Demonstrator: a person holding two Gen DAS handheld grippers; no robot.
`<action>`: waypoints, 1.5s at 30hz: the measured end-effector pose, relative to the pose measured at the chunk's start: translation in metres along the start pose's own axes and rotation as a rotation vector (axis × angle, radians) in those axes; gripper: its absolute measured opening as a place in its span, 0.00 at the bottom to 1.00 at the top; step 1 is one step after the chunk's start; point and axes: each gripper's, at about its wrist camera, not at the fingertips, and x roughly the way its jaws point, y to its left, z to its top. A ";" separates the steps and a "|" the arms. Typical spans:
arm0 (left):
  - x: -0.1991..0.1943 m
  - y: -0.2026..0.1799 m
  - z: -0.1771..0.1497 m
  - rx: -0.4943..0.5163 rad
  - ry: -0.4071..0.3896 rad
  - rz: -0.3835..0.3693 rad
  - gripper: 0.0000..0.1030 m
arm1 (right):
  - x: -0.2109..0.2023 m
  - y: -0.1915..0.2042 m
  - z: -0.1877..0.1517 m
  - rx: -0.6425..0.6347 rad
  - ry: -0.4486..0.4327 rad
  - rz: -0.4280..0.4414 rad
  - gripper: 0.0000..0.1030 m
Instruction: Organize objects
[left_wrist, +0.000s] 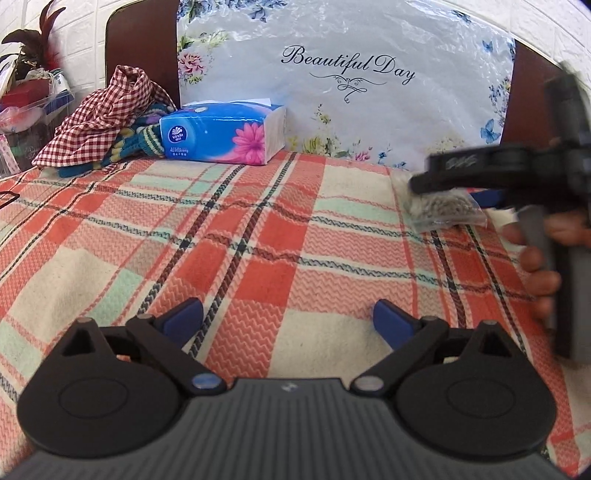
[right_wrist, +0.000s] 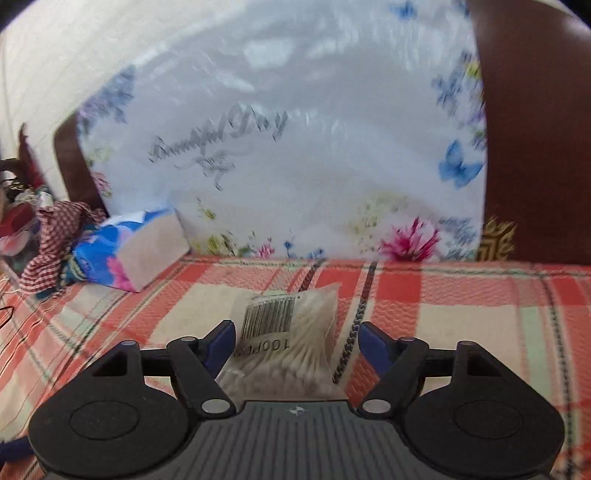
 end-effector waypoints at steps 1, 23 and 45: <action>0.000 0.000 0.000 -0.002 0.000 -0.002 0.96 | 0.000 0.004 -0.003 -0.025 -0.018 -0.004 0.50; 0.000 -0.009 -0.001 0.062 0.022 0.042 0.98 | -0.281 -0.098 -0.190 0.266 -0.093 -0.061 0.50; -0.010 -0.015 -0.007 0.076 0.005 0.081 0.98 | -0.301 -0.129 -0.214 0.372 -0.185 -0.016 0.63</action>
